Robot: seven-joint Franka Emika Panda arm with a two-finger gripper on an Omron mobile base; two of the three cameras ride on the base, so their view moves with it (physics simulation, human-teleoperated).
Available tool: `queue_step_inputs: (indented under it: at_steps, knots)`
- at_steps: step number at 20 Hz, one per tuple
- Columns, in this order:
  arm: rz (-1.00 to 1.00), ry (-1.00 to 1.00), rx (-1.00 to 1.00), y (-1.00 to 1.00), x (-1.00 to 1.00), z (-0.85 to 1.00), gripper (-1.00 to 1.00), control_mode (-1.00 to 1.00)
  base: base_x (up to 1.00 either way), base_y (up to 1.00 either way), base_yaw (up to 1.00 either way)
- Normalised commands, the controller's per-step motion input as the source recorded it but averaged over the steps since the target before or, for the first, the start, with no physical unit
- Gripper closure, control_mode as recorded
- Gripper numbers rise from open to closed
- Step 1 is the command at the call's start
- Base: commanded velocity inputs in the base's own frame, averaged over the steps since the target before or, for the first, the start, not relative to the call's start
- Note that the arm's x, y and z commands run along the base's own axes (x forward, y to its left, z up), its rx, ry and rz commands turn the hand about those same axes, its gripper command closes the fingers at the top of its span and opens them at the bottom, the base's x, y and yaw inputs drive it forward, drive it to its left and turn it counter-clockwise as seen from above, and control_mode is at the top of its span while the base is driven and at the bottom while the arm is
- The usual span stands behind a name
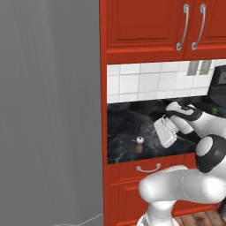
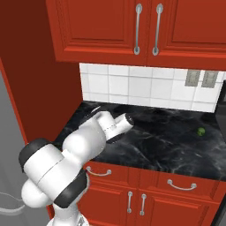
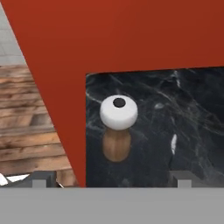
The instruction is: There are various items on the counter. Only move the condiments/shakers into the cabinet.
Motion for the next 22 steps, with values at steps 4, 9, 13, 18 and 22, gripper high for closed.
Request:
queue_step_inputs:
  at_steps: [4, 9, 13, 18, 22]
  knots:
    - [0.00, 0.07, 0.00, 0.05, 0.00, -0.31, -1.00, -1.00, 0.00, 0.00, 0.00]
    - [0.00, 0.01, 0.03, 0.07, 0.00, -0.26, -1.00, -1.00, 0.00, 0.00, 0.00]
    - [0.00, 0.00, 0.07, 0.05, 0.00, -0.12, -1.00, -1.00, 0.00, 0.00, 0.00]
    - [0.00, 0.00, 0.06, 0.18, 0.01, -0.02, -1.00, -1.00, 0.00, 0.00, 0.00]
    - [0.00, 0.00, 0.02, 0.25, 0.05, 0.00, -1.00, -1.00, 0.00, 0.00, 0.00]
